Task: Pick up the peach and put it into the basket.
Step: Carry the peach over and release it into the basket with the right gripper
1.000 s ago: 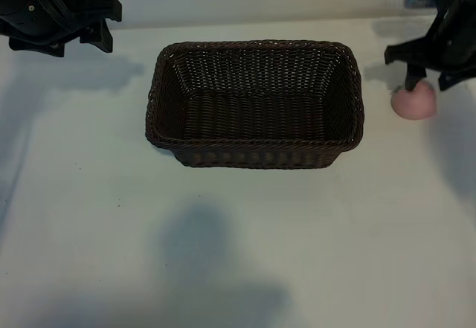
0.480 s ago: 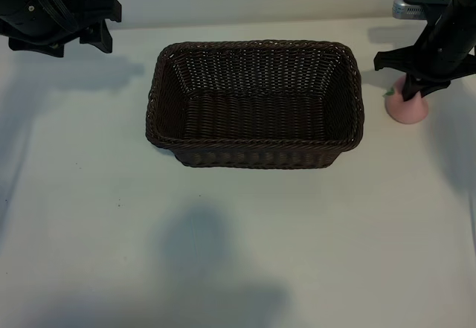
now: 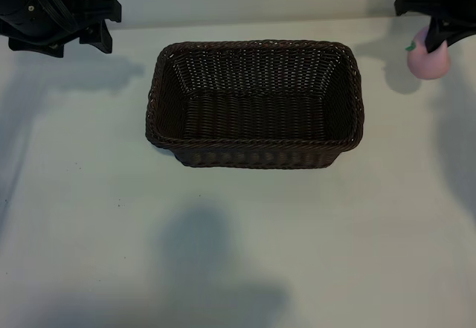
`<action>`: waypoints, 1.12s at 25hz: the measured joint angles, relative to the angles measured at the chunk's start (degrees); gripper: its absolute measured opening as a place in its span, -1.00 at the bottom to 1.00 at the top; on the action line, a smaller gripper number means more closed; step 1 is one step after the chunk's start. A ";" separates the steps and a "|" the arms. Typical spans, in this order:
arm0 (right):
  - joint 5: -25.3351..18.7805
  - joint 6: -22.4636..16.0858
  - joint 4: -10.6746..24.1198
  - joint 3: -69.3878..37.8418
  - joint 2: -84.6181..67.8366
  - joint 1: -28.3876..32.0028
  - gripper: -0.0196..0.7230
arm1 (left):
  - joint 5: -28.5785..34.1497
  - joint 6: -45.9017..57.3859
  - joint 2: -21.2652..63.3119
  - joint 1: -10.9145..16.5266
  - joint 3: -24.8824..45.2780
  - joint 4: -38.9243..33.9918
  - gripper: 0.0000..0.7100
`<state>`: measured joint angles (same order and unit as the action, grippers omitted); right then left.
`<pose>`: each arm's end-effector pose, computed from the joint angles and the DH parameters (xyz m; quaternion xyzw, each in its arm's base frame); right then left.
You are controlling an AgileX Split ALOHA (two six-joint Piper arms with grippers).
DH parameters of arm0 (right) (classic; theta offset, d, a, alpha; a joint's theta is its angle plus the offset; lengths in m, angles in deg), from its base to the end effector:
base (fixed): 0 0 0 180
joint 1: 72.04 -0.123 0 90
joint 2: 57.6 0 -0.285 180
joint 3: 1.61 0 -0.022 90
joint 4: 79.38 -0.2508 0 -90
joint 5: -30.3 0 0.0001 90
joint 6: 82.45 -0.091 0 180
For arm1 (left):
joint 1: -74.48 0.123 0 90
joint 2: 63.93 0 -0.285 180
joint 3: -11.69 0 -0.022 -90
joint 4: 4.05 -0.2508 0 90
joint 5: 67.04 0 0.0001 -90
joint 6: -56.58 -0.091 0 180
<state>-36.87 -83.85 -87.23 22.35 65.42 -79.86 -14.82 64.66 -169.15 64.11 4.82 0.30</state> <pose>0.4226 0.0696 0.2566 -0.0367 0.9900 0.0752 0.1139 0.3638 -0.0721 0.3042 0.0044 0.9666 -0.0752 0.2449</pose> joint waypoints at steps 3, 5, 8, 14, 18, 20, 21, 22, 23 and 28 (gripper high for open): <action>-2.07 0.38 -0.19 0.77 -1.16 -1.28 -0.83 | 0.12 0.00 0.00 0.00 0.00 0.00 0.66; -2.34 0.38 -0.67 0.89 -2.55 -3.60 -0.83 | 0.16 0.06 0.00 0.00 0.00 0.00 0.66; -2.23 0.10 -1.94 1.18 -4.58 -8.80 -0.83 | 0.29 0.01 0.00 0.00 0.00 0.00 0.66; -0.52 -1.12 -2.70 1.35 -5.13 -19.81 -0.83 | 0.40 0.01 0.00 0.00 0.00 0.00 0.66; 3.43 -2.08 -2.72 1.35 -4.48 -24.19 -0.83 | 0.40 0.01 0.00 0.00 0.00 0.00 0.66; 5.97 -2.18 -2.72 1.35 -3.39 -25.34 -0.83 | 0.40 0.01 0.00 0.00 0.00 0.00 0.66; 7.03 -2.23 -2.72 1.35 -2.42 -25.74 -0.83 | 0.40 0.01 0.00 0.00 0.00 0.00 0.66; 8.28 -2.23 -2.72 1.35 -1.13 -25.98 -0.83 | 0.40 0.01 0.00 0.00 0.00 0.00 0.66; 9.49 -2.23 -2.72 1.35 0.29 -26.21 -0.83 | 0.40 0.01 0.00 0.00 0.00 0.00 0.66; 12.78 -2.30 -2.55 1.35 6.61 -26.43 -0.83 | 0.40 0.01 0.00 0.00 0.00 0.00 0.66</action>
<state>-24.09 -86.14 -89.78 23.70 72.02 -106.28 -14.42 64.66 -169.15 64.11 4.82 0.30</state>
